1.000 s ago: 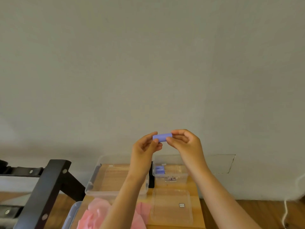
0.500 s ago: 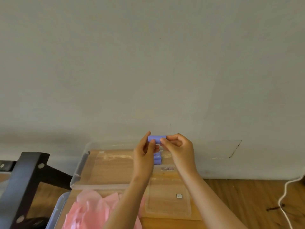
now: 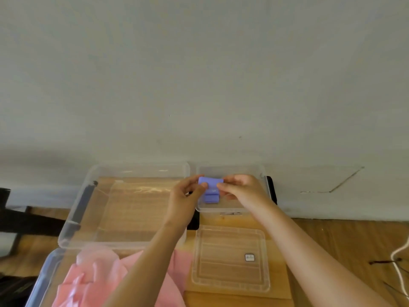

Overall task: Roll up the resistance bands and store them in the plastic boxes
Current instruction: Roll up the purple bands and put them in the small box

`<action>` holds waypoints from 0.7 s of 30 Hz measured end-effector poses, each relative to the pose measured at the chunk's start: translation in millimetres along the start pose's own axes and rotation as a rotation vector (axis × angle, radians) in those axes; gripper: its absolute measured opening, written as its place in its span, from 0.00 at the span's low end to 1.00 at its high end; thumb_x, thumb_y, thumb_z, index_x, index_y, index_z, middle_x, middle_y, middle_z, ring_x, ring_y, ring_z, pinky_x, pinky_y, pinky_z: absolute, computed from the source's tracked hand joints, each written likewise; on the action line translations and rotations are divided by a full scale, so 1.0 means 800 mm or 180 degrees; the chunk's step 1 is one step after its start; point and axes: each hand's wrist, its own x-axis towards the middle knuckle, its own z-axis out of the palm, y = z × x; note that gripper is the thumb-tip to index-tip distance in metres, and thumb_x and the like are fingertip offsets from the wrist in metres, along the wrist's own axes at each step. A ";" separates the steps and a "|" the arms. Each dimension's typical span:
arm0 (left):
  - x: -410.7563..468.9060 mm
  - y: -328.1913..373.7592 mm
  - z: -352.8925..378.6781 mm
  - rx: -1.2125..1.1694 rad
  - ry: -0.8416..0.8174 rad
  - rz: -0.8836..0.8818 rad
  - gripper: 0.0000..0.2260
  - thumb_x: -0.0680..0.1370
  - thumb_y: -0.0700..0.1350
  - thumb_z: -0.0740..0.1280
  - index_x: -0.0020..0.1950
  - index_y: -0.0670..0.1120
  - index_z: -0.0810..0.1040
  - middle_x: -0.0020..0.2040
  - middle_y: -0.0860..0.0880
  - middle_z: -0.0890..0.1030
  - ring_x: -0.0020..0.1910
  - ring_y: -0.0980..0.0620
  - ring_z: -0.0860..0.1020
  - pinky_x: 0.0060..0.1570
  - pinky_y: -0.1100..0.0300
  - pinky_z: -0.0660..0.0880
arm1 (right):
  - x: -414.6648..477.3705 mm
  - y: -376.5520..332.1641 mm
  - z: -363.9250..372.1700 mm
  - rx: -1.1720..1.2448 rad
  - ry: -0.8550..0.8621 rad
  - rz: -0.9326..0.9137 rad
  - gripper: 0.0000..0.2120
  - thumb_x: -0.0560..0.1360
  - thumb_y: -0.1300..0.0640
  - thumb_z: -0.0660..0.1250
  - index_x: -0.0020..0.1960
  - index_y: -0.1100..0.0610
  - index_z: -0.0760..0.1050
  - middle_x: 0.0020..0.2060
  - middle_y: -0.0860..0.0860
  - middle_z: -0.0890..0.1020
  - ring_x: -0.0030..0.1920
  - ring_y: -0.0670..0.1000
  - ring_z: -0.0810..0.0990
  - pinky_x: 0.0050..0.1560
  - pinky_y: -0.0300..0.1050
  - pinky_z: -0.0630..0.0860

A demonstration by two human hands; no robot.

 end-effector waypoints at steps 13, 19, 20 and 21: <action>0.083 -0.156 -0.015 0.2018 0.0155 0.1109 0.21 0.77 0.56 0.64 0.69 0.53 0.71 0.73 0.55 0.63 0.72 0.56 0.58 0.68 0.61 0.56 | 0.131 0.110 -0.003 -0.0848 -0.0338 0.0571 0.08 0.71 0.69 0.71 0.41 0.58 0.77 0.31 0.52 0.79 0.29 0.44 0.78 0.32 0.33 0.74; 0.083 -0.170 -0.010 0.1443 0.0151 0.1017 0.19 0.78 0.52 0.66 0.69 0.57 0.71 0.72 0.65 0.58 0.71 0.62 0.57 0.65 0.71 0.53 | 0.165 0.138 0.000 -0.1512 -0.0733 0.1230 0.06 0.69 0.64 0.74 0.41 0.58 0.77 0.22 0.48 0.80 0.24 0.41 0.79 0.30 0.34 0.71; 0.084 -0.171 -0.010 0.1421 0.0145 0.1025 0.19 0.78 0.53 0.65 0.69 0.58 0.70 0.71 0.67 0.57 0.71 0.62 0.57 0.64 0.72 0.53 | 0.170 0.140 0.003 -0.1586 -0.0798 0.1280 0.06 0.70 0.64 0.74 0.42 0.59 0.77 0.21 0.47 0.79 0.24 0.41 0.79 0.31 0.34 0.71; 0.084 -0.171 -0.010 0.1405 0.0137 0.1028 0.19 0.78 0.54 0.65 0.69 0.58 0.70 0.71 0.69 0.57 0.72 0.62 0.57 0.64 0.73 0.53 | 0.173 0.141 0.006 -0.1635 -0.0831 0.1311 0.07 0.70 0.64 0.74 0.43 0.59 0.76 0.20 0.47 0.79 0.23 0.41 0.78 0.30 0.33 0.72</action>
